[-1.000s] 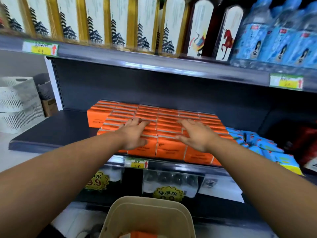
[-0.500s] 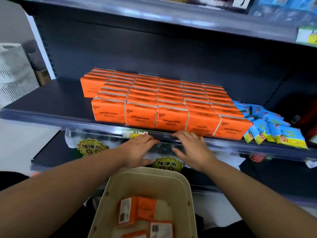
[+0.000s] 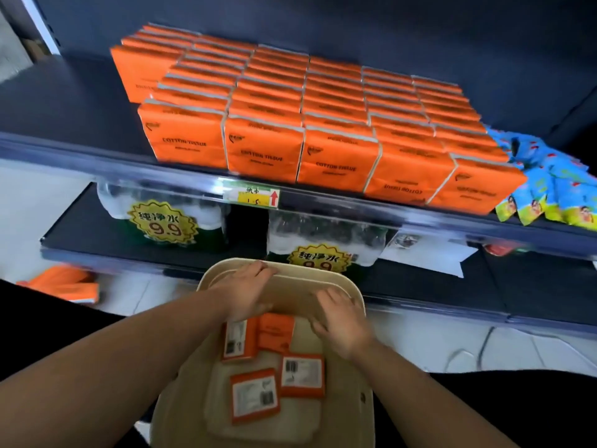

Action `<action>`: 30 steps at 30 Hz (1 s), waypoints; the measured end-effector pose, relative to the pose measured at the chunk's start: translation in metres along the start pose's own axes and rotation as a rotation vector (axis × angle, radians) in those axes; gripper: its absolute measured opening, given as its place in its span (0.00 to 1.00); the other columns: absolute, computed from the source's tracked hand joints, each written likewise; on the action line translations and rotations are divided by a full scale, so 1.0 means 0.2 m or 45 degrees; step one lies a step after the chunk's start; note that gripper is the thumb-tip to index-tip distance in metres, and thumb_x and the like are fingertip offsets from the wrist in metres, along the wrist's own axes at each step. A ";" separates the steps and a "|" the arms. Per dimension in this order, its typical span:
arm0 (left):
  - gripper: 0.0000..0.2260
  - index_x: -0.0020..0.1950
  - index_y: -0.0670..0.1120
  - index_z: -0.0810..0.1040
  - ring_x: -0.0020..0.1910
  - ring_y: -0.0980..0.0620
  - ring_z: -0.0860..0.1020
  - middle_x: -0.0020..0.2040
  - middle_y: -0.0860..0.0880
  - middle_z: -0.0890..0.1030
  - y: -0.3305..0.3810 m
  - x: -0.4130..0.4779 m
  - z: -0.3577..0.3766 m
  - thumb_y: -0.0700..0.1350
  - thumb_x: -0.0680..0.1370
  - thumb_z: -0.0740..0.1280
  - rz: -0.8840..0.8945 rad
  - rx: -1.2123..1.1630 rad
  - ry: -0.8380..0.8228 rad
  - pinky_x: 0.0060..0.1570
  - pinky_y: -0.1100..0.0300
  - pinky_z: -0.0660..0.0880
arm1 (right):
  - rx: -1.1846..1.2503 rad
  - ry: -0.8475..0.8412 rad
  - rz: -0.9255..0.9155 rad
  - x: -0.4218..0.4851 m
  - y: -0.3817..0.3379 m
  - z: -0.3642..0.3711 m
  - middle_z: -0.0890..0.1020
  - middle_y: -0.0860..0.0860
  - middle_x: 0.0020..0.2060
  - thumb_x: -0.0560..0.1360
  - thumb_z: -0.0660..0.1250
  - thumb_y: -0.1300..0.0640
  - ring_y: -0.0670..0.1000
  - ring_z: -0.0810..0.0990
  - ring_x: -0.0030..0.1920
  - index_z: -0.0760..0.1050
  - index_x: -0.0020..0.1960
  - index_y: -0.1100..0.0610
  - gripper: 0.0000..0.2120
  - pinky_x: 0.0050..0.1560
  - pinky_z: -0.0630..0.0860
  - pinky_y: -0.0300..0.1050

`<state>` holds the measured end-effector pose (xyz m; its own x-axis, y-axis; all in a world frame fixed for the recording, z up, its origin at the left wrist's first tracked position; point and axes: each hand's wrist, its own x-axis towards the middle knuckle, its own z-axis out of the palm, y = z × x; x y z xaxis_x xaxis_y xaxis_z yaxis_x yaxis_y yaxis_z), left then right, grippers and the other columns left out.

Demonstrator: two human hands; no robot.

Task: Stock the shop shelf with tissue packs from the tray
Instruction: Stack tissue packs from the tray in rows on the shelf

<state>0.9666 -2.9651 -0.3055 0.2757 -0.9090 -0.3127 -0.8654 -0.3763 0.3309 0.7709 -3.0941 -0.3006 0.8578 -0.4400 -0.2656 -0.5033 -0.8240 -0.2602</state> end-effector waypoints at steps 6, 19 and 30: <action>0.36 0.78 0.46 0.52 0.74 0.43 0.59 0.76 0.44 0.56 -0.02 0.02 0.28 0.55 0.76 0.65 -0.206 -0.127 -0.158 0.71 0.51 0.61 | 0.308 -0.102 0.191 0.04 0.00 0.24 0.67 0.49 0.69 0.79 0.60 0.45 0.52 0.66 0.69 0.60 0.73 0.48 0.25 0.69 0.66 0.50; 0.37 0.78 0.47 0.49 0.75 0.41 0.57 0.77 0.42 0.55 -0.10 -0.02 0.65 0.59 0.77 0.63 -0.291 -0.090 -0.373 0.72 0.46 0.59 | 0.302 -0.475 0.369 0.09 0.11 0.62 0.57 0.52 0.76 0.77 0.65 0.57 0.56 0.62 0.73 0.55 0.77 0.50 0.32 0.73 0.62 0.52; 0.33 0.77 0.48 0.52 0.73 0.39 0.59 0.75 0.41 0.55 -0.08 -0.06 0.82 0.53 0.77 0.64 -0.380 -0.074 -0.486 0.69 0.49 0.64 | 0.240 -0.728 0.265 0.00 0.13 0.86 0.54 0.52 0.78 0.79 0.59 0.56 0.57 0.57 0.76 0.52 0.78 0.52 0.30 0.75 0.56 0.50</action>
<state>0.9098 -2.9188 -0.4527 0.3256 -0.6335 -0.7019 -0.7441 -0.6297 0.2232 0.7406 -3.0539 -0.4675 0.5750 -0.2808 -0.7685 -0.7076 -0.6421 -0.2948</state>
